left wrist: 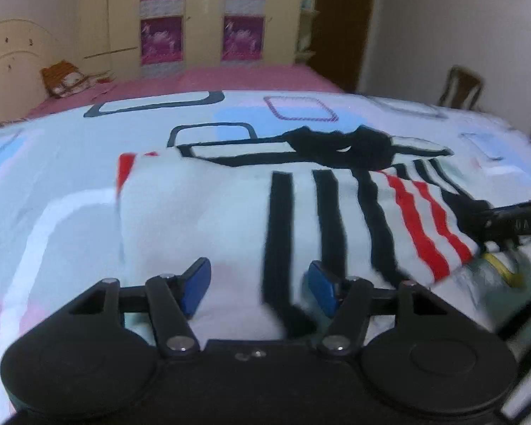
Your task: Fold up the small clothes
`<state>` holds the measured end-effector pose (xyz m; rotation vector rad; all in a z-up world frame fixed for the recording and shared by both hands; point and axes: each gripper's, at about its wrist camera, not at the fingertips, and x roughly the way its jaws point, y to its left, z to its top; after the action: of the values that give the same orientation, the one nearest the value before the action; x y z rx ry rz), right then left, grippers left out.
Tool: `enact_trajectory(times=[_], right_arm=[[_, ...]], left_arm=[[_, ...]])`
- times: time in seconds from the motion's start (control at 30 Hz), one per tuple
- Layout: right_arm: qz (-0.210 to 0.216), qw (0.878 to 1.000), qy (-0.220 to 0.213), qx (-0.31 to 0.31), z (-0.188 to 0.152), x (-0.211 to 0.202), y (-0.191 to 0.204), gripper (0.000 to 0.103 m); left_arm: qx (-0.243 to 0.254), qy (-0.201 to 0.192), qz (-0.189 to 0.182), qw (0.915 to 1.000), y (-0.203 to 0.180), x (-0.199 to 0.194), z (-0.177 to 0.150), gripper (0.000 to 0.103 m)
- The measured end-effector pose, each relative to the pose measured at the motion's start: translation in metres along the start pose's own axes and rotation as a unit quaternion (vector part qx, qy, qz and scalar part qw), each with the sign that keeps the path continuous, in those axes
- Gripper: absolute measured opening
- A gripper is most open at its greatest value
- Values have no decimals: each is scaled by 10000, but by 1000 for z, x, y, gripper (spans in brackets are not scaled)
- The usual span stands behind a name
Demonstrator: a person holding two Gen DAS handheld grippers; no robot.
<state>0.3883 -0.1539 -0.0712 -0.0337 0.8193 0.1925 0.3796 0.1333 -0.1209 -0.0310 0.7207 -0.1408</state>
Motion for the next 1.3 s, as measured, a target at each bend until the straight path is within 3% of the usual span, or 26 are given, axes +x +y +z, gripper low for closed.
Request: enact_trajectory(times=[0.07, 0.1, 0.27, 0.37, 0.5, 0.53, 0.57, 0.6, 0.63, 0.7, 1.03, 1.3], right_arm=[[-227, 9992, 30, 338, -6, -4, -25, 34], [-86, 9988, 26, 476, -7, -8, -32, 34], [97, 9963, -393, 761, -5, -35, -30, 34], [-92, 9993, 115, 356, -14, -13, -21, 35], [-140, 9989, 127, 420, -6, -20, -20, 35], [-147, 9986, 64, 503, -6, -25, -21, 35], [-174, 9981, -6, 587, -7, -28, -24, 35], [-174, 9975, -75, 676, -9, -31, -27, 38], [-165, 9969, -135, 755, -13, -37, -30, 54], [-204, 9962, -284, 800, -19, -48, -34, 76], [211, 9940, -676, 834, -53, -115, -65, 75], [270, 9943, -685, 778, -112, -172, -96, 67]], left_arm=[[377, 74, 196, 9991, -5, -7, -1, 61], [416, 105, 273, 9987, -8, -9, 2, 61], [-28, -30, 351, 9994, -6, -24, 1, 60], [-16, -3, 399, 9992, 1, -20, -9, 62], [-123, -29, 357, 9993, 3, -25, -7, 60], [-108, -58, 359, 9993, 3, -28, -7, 63], [-46, -112, 369, 9992, 0, -33, -8, 75], [-1, -174, 390, 9991, -2, -38, -10, 83], [62, -226, 479, 9986, -6, -43, -12, 98], [181, -224, 659, 9974, -12, -50, -16, 100], [354, -120, 797, 9961, -40, -89, -38, 95], [325, -130, 927, 9951, -67, -135, -73, 94]])
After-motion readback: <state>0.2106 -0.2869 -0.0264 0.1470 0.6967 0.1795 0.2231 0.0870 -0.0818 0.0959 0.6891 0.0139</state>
